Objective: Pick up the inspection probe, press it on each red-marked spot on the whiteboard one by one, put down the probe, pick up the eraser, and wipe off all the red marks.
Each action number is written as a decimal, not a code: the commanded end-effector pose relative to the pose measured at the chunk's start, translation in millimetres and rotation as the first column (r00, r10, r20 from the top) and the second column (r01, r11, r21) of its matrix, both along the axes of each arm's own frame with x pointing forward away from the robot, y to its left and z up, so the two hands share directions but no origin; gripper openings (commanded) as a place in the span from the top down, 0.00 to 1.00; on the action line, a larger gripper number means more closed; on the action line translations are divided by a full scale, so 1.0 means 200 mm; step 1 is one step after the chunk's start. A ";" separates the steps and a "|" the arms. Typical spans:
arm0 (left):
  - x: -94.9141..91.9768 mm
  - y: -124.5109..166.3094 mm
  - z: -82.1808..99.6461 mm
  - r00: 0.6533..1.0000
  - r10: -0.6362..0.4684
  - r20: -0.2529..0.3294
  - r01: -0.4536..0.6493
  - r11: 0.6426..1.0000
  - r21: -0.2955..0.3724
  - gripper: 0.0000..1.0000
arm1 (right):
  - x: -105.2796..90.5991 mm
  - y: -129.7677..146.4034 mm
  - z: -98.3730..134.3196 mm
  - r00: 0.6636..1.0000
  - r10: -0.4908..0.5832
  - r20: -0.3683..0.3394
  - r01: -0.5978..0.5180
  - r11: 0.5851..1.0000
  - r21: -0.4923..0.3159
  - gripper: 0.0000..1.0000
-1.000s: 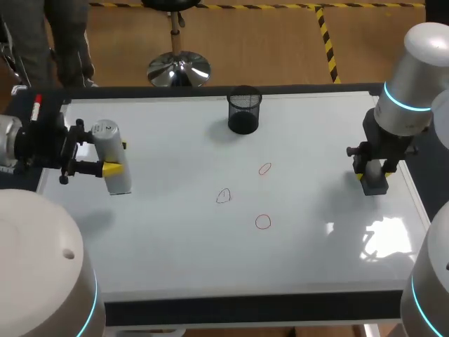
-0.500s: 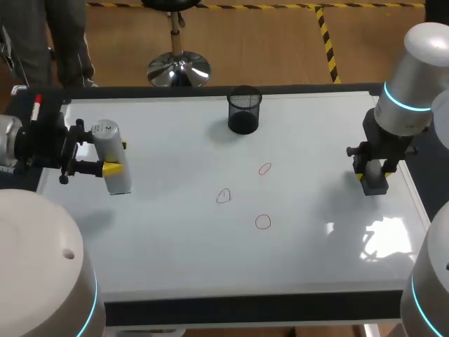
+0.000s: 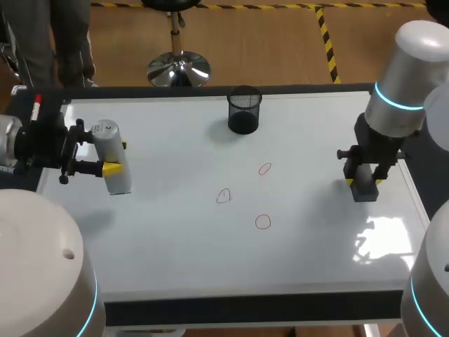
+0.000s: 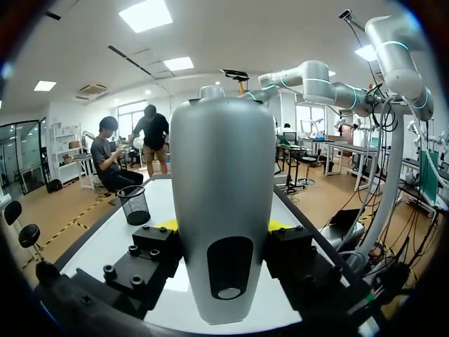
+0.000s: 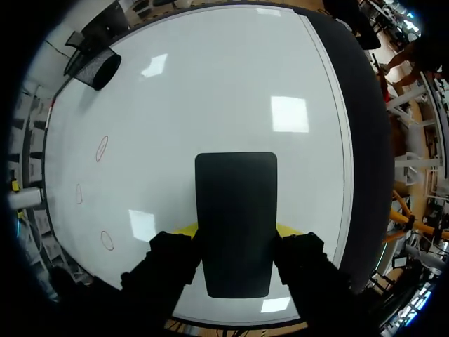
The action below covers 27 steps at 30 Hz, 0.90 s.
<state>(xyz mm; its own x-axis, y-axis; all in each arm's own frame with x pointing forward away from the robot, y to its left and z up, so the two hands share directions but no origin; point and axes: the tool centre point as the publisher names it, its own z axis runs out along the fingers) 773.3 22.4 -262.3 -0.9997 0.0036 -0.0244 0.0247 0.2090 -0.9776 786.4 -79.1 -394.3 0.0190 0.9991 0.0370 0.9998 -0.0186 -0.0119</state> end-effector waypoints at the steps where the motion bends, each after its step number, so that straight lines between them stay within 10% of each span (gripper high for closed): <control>1: 0.00 0.00 0.00 1.000 -0.001 0.002 0.001 1.000 -0.002 1.00 | -0.01 0.12 0.02 1.000 0.008 0.000 -0.008 0.999 -0.031 1.00; 27: 0.00 0.00 0.00 1.000 -0.001 0.002 0.001 1.000 -0.002 1.00 | -0.08 0.68 0.12 0.999 0.016 -0.030 -0.016 1.000 0.008 1.00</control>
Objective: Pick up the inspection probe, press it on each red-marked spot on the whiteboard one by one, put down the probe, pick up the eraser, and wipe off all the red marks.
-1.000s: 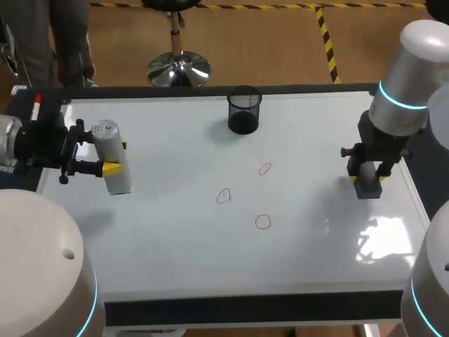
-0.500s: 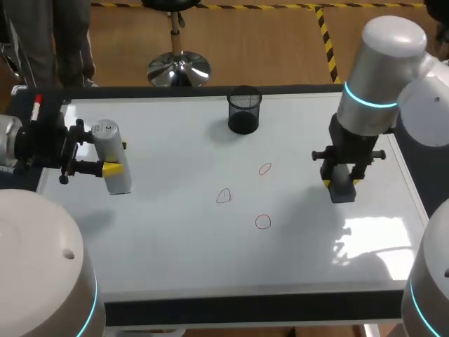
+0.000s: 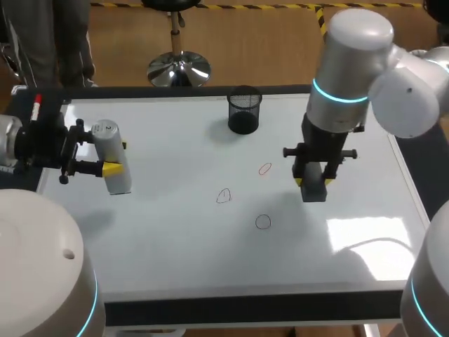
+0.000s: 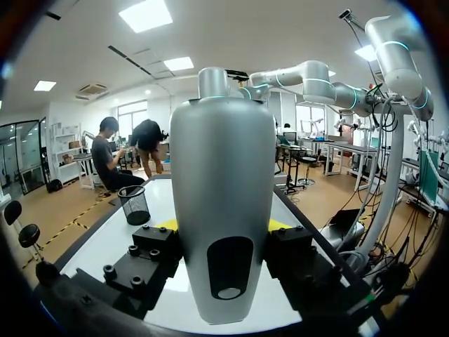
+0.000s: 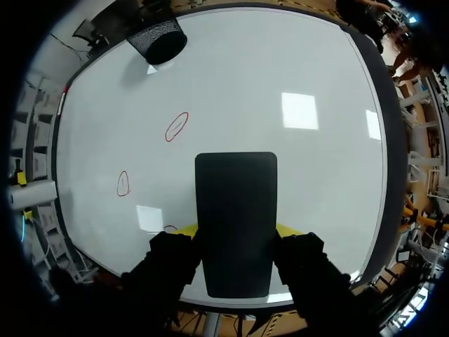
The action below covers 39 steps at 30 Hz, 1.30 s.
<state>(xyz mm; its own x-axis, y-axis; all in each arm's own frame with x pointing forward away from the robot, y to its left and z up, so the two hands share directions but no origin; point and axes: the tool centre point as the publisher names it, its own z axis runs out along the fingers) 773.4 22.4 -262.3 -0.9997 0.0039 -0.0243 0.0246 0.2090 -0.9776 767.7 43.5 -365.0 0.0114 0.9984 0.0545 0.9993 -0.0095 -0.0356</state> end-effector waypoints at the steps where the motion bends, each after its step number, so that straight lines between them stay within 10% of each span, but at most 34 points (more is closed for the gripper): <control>1: 0.00 0.00 0.00 1.000 -0.001 0.002 0.001 1.000 -0.002 1.00 | 0.01 0.11 -0.03 1.000 0.012 -0.007 -0.012 1.000 -0.010 1.00; 39: 0.00 0.00 0.00 1.000 -0.001 0.002 0.001 1.000 -0.002 1.00 | -0.04 0.71 -0.03 0.999 -0.006 0.035 0.007 0.999 -0.032 1.00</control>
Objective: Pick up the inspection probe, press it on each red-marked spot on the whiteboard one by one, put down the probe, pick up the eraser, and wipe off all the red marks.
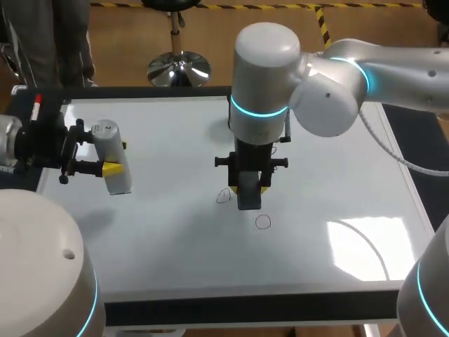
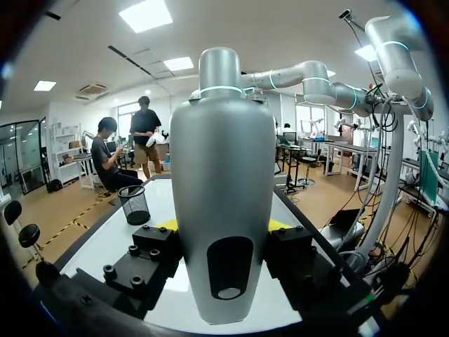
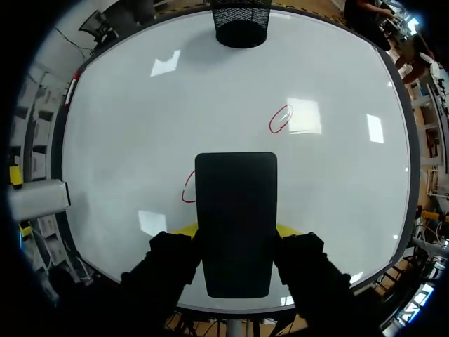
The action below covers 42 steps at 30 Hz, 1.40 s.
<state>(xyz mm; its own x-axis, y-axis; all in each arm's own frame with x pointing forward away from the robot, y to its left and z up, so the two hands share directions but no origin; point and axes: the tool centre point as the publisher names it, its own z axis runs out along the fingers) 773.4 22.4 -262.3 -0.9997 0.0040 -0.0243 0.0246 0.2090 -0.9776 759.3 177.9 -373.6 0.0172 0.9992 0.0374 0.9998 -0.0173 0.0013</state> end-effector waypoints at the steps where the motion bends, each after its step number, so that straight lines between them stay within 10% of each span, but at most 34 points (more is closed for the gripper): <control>1: 0.00 0.00 0.00 1.000 0.000 0.002 0.000 1.000 -0.002 1.00 | 0.00 0.04 0.02 1.000 0.007 -0.003 -0.007 1.000 -0.011 1.00; 42: 0.00 0.00 0.00 1.000 0.000 0.002 0.000 1.000 -0.002 1.00 | -0.03 0.15 0.03 0.999 0.029 0.038 -0.030 0.999 0.020 1.00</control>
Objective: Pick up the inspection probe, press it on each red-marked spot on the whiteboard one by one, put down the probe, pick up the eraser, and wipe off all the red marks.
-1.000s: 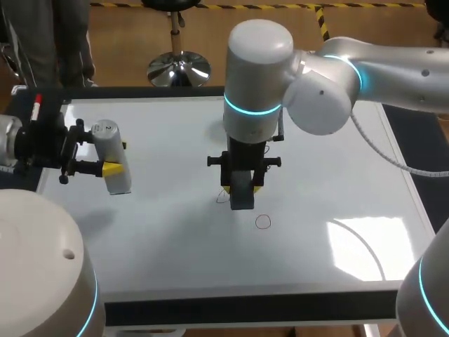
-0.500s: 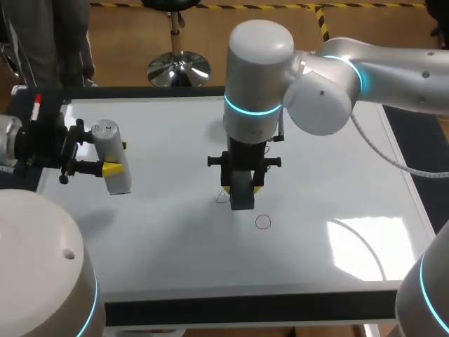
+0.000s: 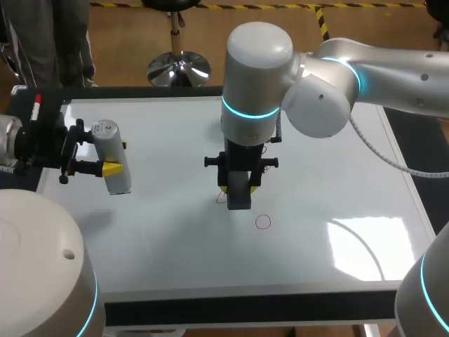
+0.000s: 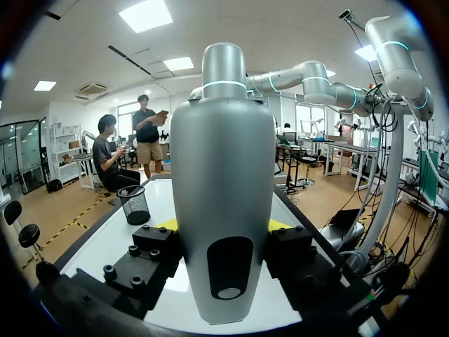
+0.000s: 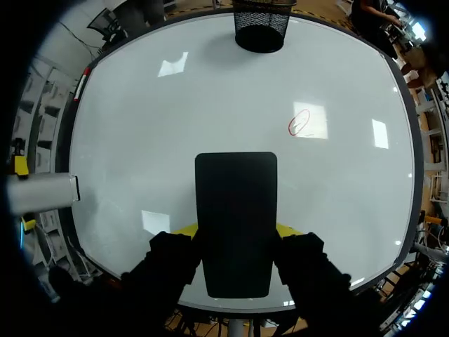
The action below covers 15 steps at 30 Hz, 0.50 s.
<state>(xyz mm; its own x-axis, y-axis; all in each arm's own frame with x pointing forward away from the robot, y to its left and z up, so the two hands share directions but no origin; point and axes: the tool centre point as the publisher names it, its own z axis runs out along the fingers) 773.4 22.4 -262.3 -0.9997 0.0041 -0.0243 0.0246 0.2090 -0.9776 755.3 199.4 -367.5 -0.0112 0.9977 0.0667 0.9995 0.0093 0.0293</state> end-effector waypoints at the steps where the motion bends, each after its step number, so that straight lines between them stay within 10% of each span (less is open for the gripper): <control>1: 0.00 0.00 0.00 1.000 0.000 0.002 0.000 1.000 -0.002 1.00 | -0.01 0.05 0.00 1.000 0.001 0.012 -0.001 1.000 -0.009 1.00; 15: 0.00 0.00 0.00 1.000 0.000 0.002 0.000 1.000 -0.002 1.00 | 0.02 0.22 -0.09 0.999 0.034 0.022 -0.034 0.999 0.013 1.00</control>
<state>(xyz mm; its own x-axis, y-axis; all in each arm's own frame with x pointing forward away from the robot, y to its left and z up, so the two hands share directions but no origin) 773.4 22.4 -262.3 -0.9997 0.0040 -0.0242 0.0245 0.2091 -0.9776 754.3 232.8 -378.4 -0.0448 0.9950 0.0889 0.9974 0.0396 0.0597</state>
